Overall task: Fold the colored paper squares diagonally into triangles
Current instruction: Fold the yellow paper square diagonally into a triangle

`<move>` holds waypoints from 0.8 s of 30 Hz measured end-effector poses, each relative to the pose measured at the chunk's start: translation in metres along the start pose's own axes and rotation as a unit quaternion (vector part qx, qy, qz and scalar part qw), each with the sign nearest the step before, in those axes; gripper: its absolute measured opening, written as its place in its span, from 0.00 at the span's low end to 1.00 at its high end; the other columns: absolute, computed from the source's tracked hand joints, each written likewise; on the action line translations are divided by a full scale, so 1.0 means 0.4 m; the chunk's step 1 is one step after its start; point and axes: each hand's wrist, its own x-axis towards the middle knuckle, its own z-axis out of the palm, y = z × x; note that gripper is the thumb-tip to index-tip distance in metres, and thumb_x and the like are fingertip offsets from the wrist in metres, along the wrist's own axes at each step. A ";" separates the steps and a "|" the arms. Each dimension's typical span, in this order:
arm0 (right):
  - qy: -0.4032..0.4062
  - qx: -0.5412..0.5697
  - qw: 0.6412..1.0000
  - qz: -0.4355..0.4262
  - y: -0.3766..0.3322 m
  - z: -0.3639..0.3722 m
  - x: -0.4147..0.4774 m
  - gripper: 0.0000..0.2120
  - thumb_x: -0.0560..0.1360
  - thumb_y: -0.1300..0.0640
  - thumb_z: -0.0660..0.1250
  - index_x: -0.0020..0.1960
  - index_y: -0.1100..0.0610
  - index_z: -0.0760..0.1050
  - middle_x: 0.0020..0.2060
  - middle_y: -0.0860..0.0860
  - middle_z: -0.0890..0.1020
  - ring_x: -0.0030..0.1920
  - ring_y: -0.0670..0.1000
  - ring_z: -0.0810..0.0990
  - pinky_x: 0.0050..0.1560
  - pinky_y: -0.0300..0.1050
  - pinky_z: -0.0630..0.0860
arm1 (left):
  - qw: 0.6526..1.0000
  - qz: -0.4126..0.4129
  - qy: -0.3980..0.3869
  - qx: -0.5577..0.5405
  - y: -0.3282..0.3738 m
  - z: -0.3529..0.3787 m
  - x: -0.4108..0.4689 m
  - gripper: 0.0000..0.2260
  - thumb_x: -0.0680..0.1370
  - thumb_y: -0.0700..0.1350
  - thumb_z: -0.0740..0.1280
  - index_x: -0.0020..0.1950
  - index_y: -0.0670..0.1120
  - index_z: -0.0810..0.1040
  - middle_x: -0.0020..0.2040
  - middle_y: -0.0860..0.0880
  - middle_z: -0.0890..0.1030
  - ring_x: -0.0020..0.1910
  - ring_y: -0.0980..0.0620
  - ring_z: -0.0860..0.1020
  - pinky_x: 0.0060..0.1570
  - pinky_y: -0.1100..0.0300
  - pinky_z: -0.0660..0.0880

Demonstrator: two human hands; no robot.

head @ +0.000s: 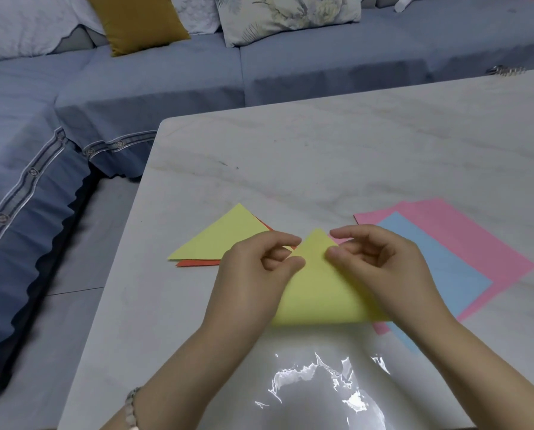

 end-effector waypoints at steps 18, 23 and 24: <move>0.020 -0.009 1.000 -0.020 -0.051 -0.005 -0.020 0.14 0.66 0.65 0.73 0.36 0.46 0.79 0.28 0.36 0.81 0.31 0.35 0.77 0.35 0.23 0.69 | 0.997 0.060 0.025 -0.030 0.035 0.006 -0.031 0.14 0.72 0.38 0.70 0.40 0.60 0.80 0.34 0.72 0.79 0.42 0.72 0.77 0.41 0.81 0.67; 0.016 -0.020 0.999 -0.026 -0.050 -0.007 -0.020 0.13 0.67 0.65 0.73 0.37 0.46 0.80 0.28 0.36 0.81 0.32 0.34 0.77 0.35 0.23 0.68 | 0.998 0.055 0.008 -0.020 0.032 0.006 -0.030 0.13 0.73 0.39 0.69 0.39 0.59 0.80 0.35 0.71 0.79 0.41 0.71 0.77 0.40 0.80 0.67; 0.015 -0.021 0.999 -0.027 -0.050 -0.007 -0.020 0.13 0.67 0.65 0.73 0.37 0.46 0.80 0.28 0.35 0.81 0.32 0.34 0.77 0.35 0.23 0.68 | 0.998 0.052 0.005 -0.019 0.032 0.006 -0.030 0.13 0.73 0.39 0.69 0.39 0.59 0.79 0.35 0.71 0.79 0.40 0.71 0.77 0.39 0.80 0.68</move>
